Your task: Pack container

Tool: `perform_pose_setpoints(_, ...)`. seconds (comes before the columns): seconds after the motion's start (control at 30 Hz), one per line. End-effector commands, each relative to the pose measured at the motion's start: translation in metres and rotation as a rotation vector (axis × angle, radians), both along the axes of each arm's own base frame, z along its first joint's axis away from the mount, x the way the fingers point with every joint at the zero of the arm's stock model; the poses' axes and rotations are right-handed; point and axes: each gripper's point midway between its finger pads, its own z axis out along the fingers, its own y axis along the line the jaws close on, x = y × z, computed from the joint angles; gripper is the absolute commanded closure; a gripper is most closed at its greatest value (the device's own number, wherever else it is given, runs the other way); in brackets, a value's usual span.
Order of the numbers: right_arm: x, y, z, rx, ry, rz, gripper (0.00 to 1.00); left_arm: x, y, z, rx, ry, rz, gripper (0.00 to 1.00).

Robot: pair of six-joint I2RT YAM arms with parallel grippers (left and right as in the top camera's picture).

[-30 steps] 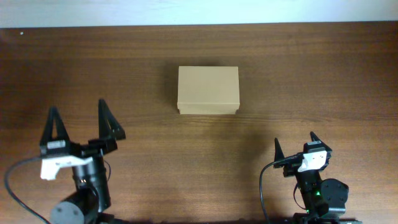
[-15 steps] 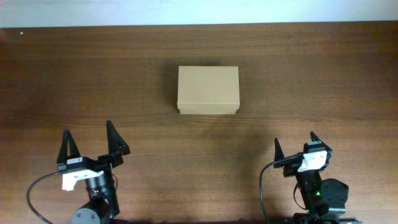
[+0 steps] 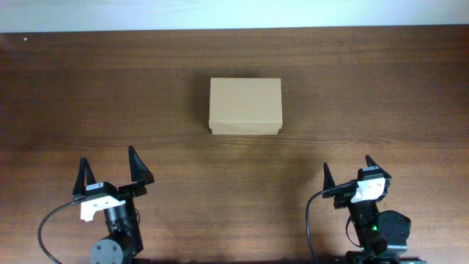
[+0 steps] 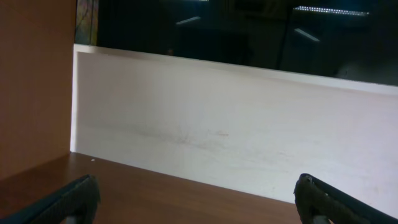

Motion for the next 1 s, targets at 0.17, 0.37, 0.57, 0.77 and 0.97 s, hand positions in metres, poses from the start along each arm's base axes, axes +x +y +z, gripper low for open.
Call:
perform_pose_setpoints(0.17, 0.000, 0.000, -0.001, 0.001, -0.006, 0.003, 0.01, 0.000, 0.002, -0.004, 0.011, 0.018, 0.016, 0.00)
perform_pose_setpoints(0.37, 0.000, 0.000, -0.001, 0.001, -0.006, 0.003, 0.01, 0.009, 0.002, -0.050, 0.028, 0.214, 0.015, 0.00)
perform_pose_setpoints(0.57, 0.000, 0.000, -0.001, 0.001, -0.006, 0.003, 0.01, 0.008, 0.001, -0.113, 0.052, 0.482, 0.010, 0.00)
perform_pose_setpoints(0.77, 0.000, 0.000, -0.001, 0.001, -0.006, 0.003, 0.01, 0.008, 0.001, -0.116, 0.054, 0.498, 0.010, 0.00)
perform_pose_setpoints(0.97, 0.000, 0.000, -0.001, 0.001, -0.006, 0.003, 0.01, 0.008, 0.001, -0.116, 0.054, 0.498, 0.010, 0.00)
